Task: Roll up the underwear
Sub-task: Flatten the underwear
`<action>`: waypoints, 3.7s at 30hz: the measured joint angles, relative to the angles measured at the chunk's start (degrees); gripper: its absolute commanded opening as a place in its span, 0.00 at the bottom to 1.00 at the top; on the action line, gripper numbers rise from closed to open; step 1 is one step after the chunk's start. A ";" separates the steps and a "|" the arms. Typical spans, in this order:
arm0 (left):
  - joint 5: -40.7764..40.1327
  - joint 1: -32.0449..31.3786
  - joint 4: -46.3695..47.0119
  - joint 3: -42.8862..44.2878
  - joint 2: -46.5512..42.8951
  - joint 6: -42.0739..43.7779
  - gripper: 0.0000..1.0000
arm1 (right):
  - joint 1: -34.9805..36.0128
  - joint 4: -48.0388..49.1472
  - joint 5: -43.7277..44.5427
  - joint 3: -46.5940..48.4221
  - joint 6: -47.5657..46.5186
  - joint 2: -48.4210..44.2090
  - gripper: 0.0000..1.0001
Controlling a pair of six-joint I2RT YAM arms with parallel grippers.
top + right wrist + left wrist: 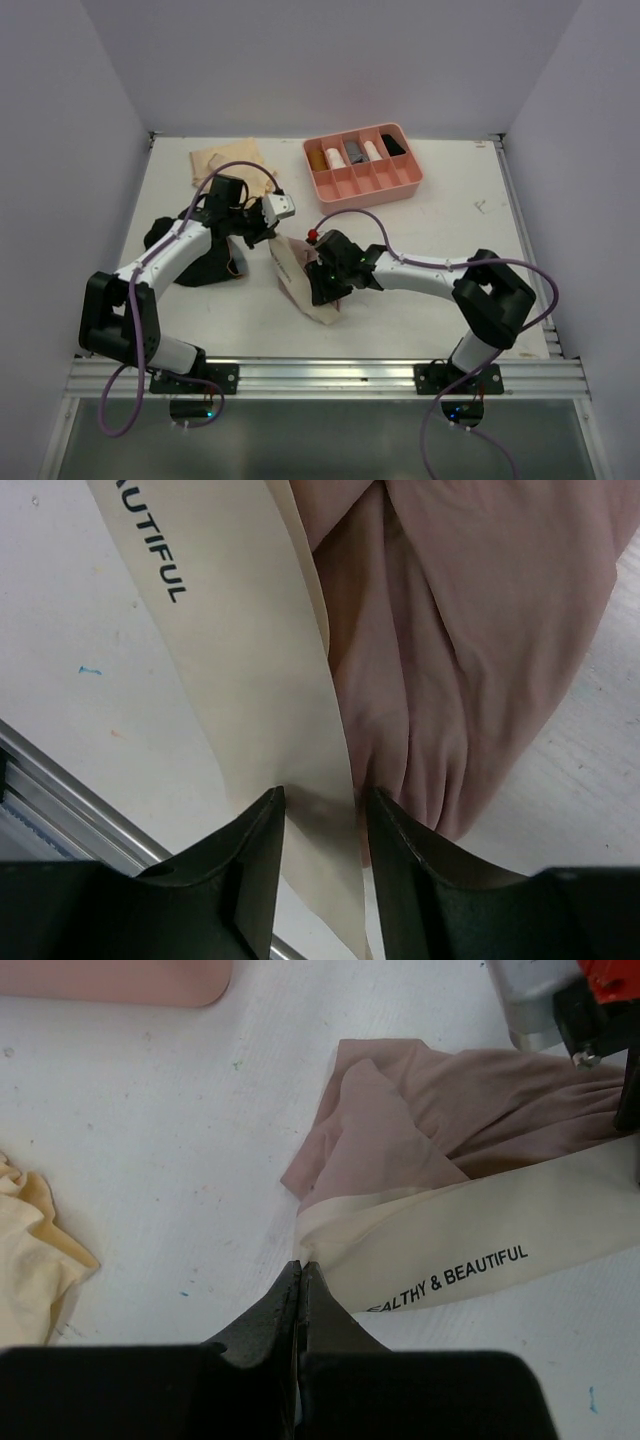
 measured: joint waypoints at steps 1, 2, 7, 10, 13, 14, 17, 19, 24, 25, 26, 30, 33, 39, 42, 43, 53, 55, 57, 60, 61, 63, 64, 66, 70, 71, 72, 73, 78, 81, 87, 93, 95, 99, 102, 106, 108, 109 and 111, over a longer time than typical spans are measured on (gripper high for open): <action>0.07 0.02 -0.02 0.00 -0.17 0.02 0.00 | 0.00 0.22 -0.17 0.00 -0.07 0.28 0.39; 0.20 0.02 -0.02 0.00 -0.35 0.02 0.00 | 0.00 0.39 -0.26 0.00 -0.13 0.42 0.35; 0.57 0.09 -0.02 -0.09 -0.68 0.07 0.00 | 0.46 1.33 -0.46 0.00 -0.24 0.37 0.25; 0.85 0.26 -0.02 -0.52 -0.74 0.07 0.00 | 0.87 1.60 -0.74 0.00 -0.28 0.00 0.12; 1.01 0.37 -0.07 -0.74 -0.74 0.04 0.00 | 1.49 2.27 -1.51 0.00 -0.31 -0.44 0.00; 1.07 0.37 -0.07 -0.74 -0.74 0.04 0.00 | 1.75 2.45 -1.77 0.00 -0.17 -0.48 0.00; 1.27 0.37 -0.22 -0.76 -0.92 0.11 0.00 | 2.95 2.78 -1.97 -0.04 0.17 -0.92 0.00; 1.42 0.44 -0.63 -0.94 -1.42 0.57 0.00 | 3.89 2.91 -2.01 -0.37 0.42 -1.73 0.00; 3.91 1.62 -4.79 -2.69 -5.84 6.23 0.13 | 7.08 2.69 -1.88 -3.23 1.11 -6.19 0.00; 4.39 1.90 -6.43 -3.10 -6.95 8.09 0.16 | 7.82 2.67 -1.77 -3.82 1.16 -6.80 0.00; 4.90 2.08 -8.22 -3.43 -7.91 9.84 0.22 | 8.68 2.64 -1.75 -4.44 1.27 -7.28 0.00; 7.10 2.45 -15.91 -3.54 -9.40 16.92 0.32 | 13.07 2.10 -1.49 -6.56 1.70 -7.63 0.00; 8.81 2.73 -22.12 -3.52 -9.38 21.46 0.35 | 17.77 1.25 -0.98 -6.91 1.97 -7.08 0.00; 12.92 2.95 -27.21 -3.13 -8.85 23.61 0.43 | 24.94 -0.02 1.42 -6.86 2.82 -4.13 0.00; 14.19 2.64 -26.91 -3.04 -7.23 22.43 0.46 | 26.01 -0.57 2.60 -6.86 3.34 -3.91 0.00; 14.38 2.36 -26.62 -3.02 -6.60 21.59 0.47 | 26.10 -0.55 2.93 -6.86 3.56 -3.91 0.00; 11.69 -11.19 -16.55 -1.49 -0.42 5.97 0.49 | 26.53 -1.49 5.92 -7.37 4.11 -6.51 0.00; 11.47 -11.34 -15.04 -0.48 2.71 3.91 0.50 | 26.67 -1.64 6.36 -7.82 4.13 -8.07 0.00; 11.37 -11.37 -13.99 -0.24 5.27 2.47 0.51 | 26.82 -1.73 7.04 -8.35 4.11 -9.86 0.00; 11.32 -11.89 -13.55 -0.24 7.52 1.22 0.51 | 27.02 -1.70 7.56 -8.92 4.11 -11.85 0.00; 11.32 -12.31 -13.44 -0.24 8.00 0.96 0.52 | 27.08 -1.70 7.74 -9.16 4.11 -12.35 0.00; 11.37 -13.38 -13.31 -0.26 8.61 0.72 0.52 | 27.10 -1.73 7.98 -9.55 4.11 -12.92 0.00; 11.39 -13.62 -13.20 -0.31 8.76 0.44 0.52 | 27.10 -1.73 8.35 -9.75 4.11 -13.09 0.00; 11.39 -14.73 -12.46 -0.81 8.98 -0.15 0.50 | 27.10 -1.75 8.85 -10.10 4.11 -13.14 0.00; 10.60 -15.72 -11.45 -2.03 10.14 -1.60 0.25 | 27.10 -1.86 9.77 -10.60 4.13 -13.16 0.00; 10.05 -15.80 -11.23 -2.14 10.67 -1.97 0.08 | 27.10 -2.01 10.27 -10.73 4.11 -13.25 0.00; 9.55 -15.80 -11.08 -2.16 11.21 -2.34 0.02 | 27.10 -2.23 10.58 -10.91 4.11 -13.46 0.00; 9.01 -15.80 -10.80 -2.19 11.72 -2.60 0.00 | 27.10 -2.64 10.95 -11.02 4.13 -13.73 0.00; 7.21 -15.06 -9.49 -1.55 12.26 -4.28 0.00 | 27.06 -5.64 14.80 -11.58 4.09 -17.33 0.00; 7.58 -11.32 -8.26 1.88 12.28 -6.78 0.00 | 25.62 -7.85 17.22 -11.56 3.39 -20.87 0.00; 9.66 -0.07 -3.85 8.50 9.81 -8.61 0.00 | 14.95 -11.26 19.28 -8.61 -2.54 -24.41 0.00; 10.27 0.42 -7.43 4.31 1.77 0.76 0.00 | 14.67 -11.50 16.55 -2.49 -8.17 -15.52 0.00; 8.46 0.33 -8.48 -1.20 -1.16 3.91 0.01 | 16.79 -11.30 14.93 -2.67 -8.96 -11.78 0.00; 3.78 0.68 -10.40 -11.19 -3.80 7.32 0.28 | 21.42 -10.71 13.09 -3.39 -9.53 -5.97 0.00; 2.23 2.47 -10.95 -13.51 -3.89 7.65 0.40 | 24.37 -10.49 13.00 -3.52 -9.68 -3.52 0.00; 2.82 6.95 -11.21 -12.59 -3.91 7.96 0.45 | 28.00 -10.40 14.14 -3.21 -10.23 -1.33 0.00; 4.22 8.09 -12.37 -11.26 -3.91 8.98 0.47 | 29.03 -10.75 15.56 -2.49 -10.56 -0.83 0.04; 5.27 8.17 -13.00 -10.56 -3.91 9.46 0.47 | 29.46 -10.93 16.22 -2.10 -10.54 -0.50 0.06; 7.58 8.15 -14.45 -9.46 -3.93 10.75 0.48 | 30.14 -10.95 17.33 -1.60 -10.64 -0.07 0.08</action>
